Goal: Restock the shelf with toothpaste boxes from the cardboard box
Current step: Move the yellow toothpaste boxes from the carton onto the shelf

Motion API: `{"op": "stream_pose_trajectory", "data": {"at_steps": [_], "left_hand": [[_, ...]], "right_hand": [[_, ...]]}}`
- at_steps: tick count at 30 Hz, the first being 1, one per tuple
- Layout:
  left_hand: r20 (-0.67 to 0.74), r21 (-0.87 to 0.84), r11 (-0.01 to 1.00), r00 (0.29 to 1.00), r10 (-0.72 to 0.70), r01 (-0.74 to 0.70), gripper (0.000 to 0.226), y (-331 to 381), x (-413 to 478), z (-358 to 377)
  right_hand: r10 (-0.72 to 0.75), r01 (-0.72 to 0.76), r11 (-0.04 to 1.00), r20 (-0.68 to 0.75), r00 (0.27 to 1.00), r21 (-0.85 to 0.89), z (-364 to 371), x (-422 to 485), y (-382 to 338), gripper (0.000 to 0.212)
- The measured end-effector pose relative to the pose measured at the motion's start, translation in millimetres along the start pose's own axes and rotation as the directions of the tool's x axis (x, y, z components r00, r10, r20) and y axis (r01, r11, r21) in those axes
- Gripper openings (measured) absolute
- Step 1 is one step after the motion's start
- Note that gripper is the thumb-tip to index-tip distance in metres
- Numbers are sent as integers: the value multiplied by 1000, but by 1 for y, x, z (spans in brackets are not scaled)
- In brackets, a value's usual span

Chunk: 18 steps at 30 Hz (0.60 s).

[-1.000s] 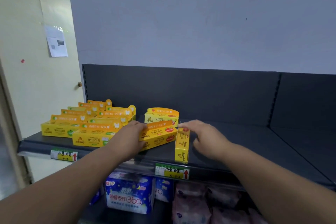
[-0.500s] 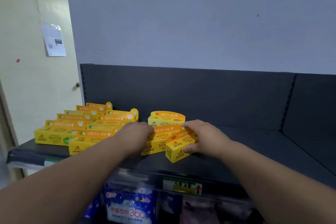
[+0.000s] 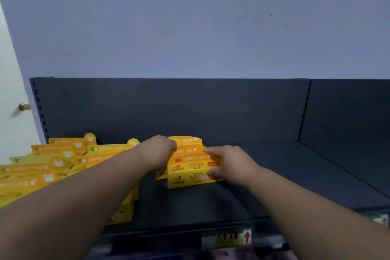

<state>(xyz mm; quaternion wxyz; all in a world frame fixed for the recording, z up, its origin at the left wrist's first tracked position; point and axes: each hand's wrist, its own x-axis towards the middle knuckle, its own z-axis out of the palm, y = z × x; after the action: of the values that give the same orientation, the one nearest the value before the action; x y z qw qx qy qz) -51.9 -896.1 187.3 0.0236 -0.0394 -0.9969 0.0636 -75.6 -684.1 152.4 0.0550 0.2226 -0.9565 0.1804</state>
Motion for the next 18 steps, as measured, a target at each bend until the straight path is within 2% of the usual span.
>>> {"op": "stream_pose_trajectory", "data": {"at_steps": [3,6,9,11,14,18], "left_hand": [[-18,11,1000,1000,12,-12,52,-6,7,-2],[-87,5,999,996,33,-33,48,-7,10,-3],[-152,-54,996,987,58,-67,53,1,11,-4],[-201,-99,988,975,95,-117,46,14,8,-6],[-257,-133,964,947,191,-230,41,47,-1,-6],[-333,-236,895,897,292,-379,54,97,-28,6]], "right_hand": [[36,-35,999,-51,998,7,12,3,-11,71],[59,-55,997,-73,996,57,22,1,-20,75],[82,-74,993,-86,993,93,19,-9,-22,81],[150,-139,986,-126,981,92,13,-21,-17,81],[286,-295,955,-230,930,-7,1,-51,-1,70],[373,-439,890,-355,857,-125,-13,-105,22,61]]}}
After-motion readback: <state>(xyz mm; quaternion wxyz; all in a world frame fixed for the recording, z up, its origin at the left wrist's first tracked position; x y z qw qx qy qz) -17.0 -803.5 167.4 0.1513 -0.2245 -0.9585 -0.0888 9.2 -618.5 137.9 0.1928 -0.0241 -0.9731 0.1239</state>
